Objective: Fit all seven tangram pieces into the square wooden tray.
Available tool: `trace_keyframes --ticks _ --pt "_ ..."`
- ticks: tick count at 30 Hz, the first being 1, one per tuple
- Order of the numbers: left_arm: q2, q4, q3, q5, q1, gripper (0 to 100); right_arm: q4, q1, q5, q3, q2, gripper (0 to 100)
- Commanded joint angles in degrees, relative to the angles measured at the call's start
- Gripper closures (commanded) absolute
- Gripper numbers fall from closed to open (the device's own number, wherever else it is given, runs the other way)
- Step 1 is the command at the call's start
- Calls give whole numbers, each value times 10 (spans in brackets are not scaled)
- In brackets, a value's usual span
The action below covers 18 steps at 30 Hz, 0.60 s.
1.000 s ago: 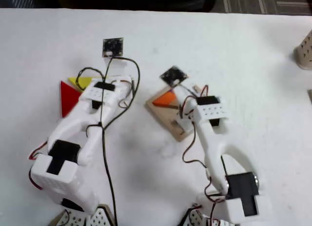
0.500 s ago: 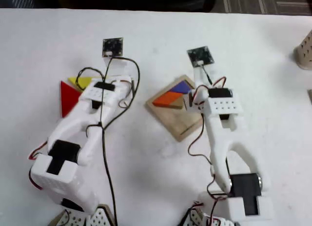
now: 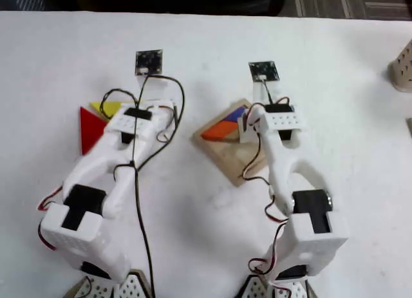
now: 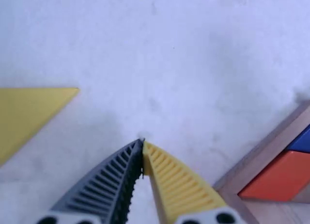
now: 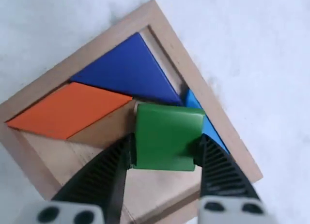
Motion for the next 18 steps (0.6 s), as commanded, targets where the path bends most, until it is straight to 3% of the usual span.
trace_keyframes --ticks 1,8,18 --pt "-1 -14 -31 2 -7 978 -7 -21 -5 -25 -2 868" --pt "-1 -14 -31 2 -7 978 7 -22 -5 -24 3 705" --pt "-1 -14 -31 2 -7 978 33 6 -6 -21 -51 711"
